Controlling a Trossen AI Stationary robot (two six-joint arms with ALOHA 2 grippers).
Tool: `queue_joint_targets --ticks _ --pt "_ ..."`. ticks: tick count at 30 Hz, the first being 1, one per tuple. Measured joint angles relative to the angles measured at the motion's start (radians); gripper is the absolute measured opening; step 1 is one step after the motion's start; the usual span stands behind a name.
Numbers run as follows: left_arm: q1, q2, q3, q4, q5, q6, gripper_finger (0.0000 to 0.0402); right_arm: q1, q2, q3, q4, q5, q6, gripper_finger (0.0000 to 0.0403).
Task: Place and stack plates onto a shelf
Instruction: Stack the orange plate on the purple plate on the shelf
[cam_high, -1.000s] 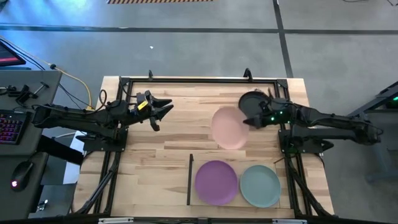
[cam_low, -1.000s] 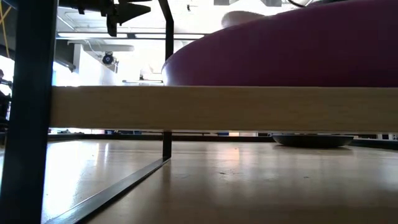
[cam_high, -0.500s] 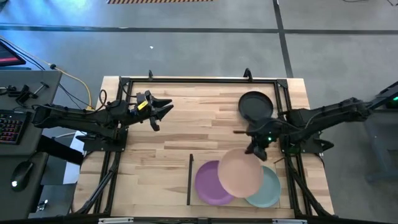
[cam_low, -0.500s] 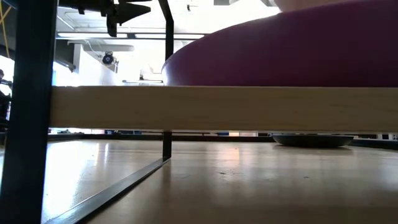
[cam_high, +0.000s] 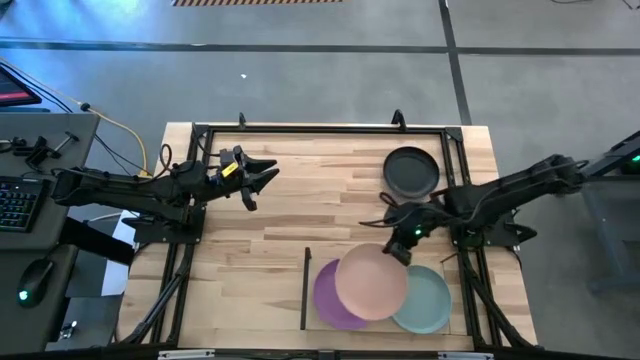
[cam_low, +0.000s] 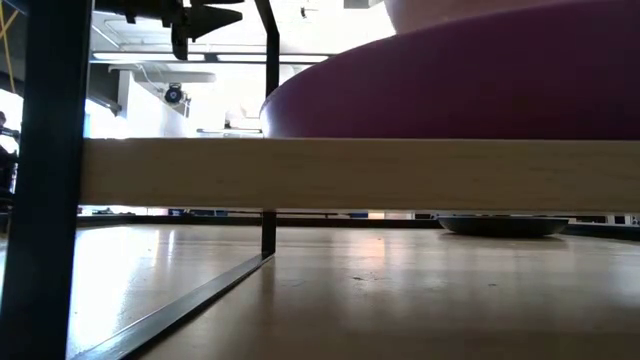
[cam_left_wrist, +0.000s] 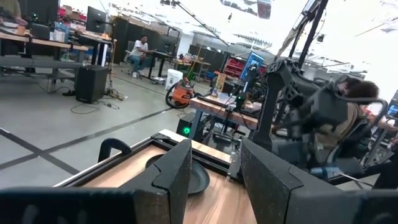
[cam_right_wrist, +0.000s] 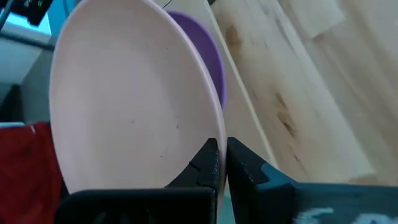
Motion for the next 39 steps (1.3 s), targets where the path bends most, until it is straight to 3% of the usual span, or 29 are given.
queue_joint_targets --ticks 5,18,35,39 --pt "0.000 0.000 0.000 0.000 0.000 0.000 0.0129 0.000 0.127 0.026 0.081 0.000 0.063 0.0000" --pt "0.000 0.000 0.000 -0.025 0.000 -0.001 0.0129 0.004 0.340 0.154 0.084 -0.025 0.033 0.0000" --pt "0.000 0.000 0.000 -0.030 0.001 -0.001 0.0129 0.008 0.358 0.160 0.091 -0.020 -0.014 0.0002" --pt "0.000 0.000 0.000 -0.030 0.001 -0.002 0.0129 0.008 0.358 0.160 0.092 -0.026 -0.017 0.0029"
